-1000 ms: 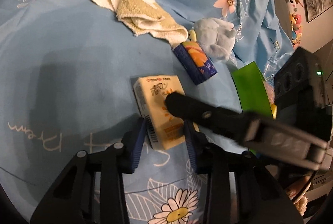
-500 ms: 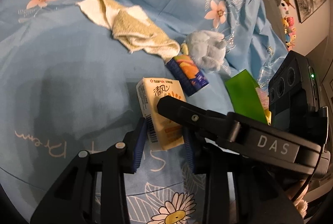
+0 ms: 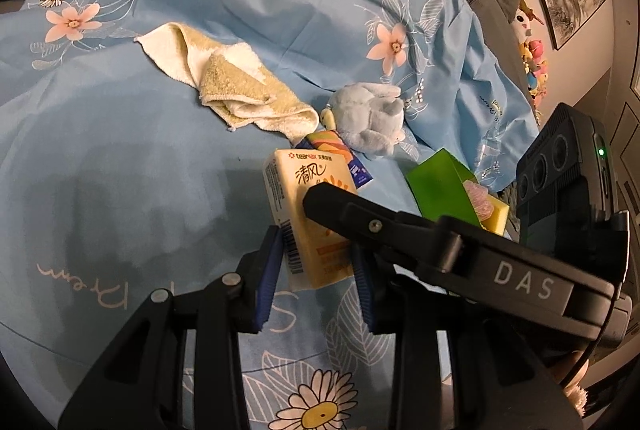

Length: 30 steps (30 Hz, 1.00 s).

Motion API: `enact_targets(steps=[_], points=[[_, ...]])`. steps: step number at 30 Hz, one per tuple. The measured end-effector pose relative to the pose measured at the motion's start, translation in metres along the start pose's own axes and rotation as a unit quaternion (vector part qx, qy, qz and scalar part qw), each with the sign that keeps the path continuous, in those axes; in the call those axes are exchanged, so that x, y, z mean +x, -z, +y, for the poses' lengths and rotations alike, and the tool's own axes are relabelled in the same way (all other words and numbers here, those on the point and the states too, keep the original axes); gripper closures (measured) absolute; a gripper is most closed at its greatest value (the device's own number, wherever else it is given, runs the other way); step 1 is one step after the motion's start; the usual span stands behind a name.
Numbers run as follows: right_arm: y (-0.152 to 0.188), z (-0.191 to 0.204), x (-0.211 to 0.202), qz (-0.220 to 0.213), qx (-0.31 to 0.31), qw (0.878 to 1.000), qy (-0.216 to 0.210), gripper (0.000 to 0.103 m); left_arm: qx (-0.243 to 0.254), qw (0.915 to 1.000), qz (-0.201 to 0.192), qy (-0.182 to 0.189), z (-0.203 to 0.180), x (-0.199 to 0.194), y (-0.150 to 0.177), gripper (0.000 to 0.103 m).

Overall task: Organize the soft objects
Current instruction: 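Carry the tissue pack toward the green box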

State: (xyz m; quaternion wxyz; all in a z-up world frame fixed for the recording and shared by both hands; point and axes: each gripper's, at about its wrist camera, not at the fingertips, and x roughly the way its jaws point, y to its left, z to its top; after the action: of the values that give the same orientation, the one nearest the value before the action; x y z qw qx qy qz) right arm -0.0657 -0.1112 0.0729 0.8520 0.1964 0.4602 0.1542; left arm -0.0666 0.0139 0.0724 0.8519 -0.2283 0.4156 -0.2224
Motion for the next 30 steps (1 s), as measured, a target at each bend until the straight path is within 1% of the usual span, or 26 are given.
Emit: enact_targets(steps=[6,10,13,17,22,25,30], points=[[0.000,0.005,-0.010,-0.015,-0.005,1.000,0.001,0.051,0.018,0.9997,-0.014,0.000,-0.013,-0.010,-0.005,0.072],[-0.003,0.009,-0.023,-0.030,-0.013,0.999,-0.012,0.051,0.033,0.9991,-0.027,-0.001,-0.027,-0.017,-0.010,0.072],[-0.008,0.009,-0.038,-0.050,-0.013,0.998,-0.021,0.051,0.050,0.9979,-0.040,0.002,-0.046,-0.021,-0.014,0.072],[-0.011,0.006,-0.060,-0.078,-0.005,0.997,-0.025,0.051,0.077,0.9960,-0.042,0.016,-0.072,-0.018,-0.018,0.072],[-0.015,-0.011,-0.094,-0.120,0.012,0.992,-0.019,0.051,0.113,0.9920,-0.042,0.036,-0.112,-0.009,-0.023,0.072],[-0.017,-0.028,-0.120,-0.155,0.032,0.987,-0.014,0.051,0.130,0.9896,-0.031,0.053,-0.136,0.003,-0.024,0.073],[-0.017,-0.060,-0.153,-0.193,0.067,0.979,0.001,0.051,0.169,0.9829,-0.015,0.072,-0.176,0.024,-0.019,0.074]])
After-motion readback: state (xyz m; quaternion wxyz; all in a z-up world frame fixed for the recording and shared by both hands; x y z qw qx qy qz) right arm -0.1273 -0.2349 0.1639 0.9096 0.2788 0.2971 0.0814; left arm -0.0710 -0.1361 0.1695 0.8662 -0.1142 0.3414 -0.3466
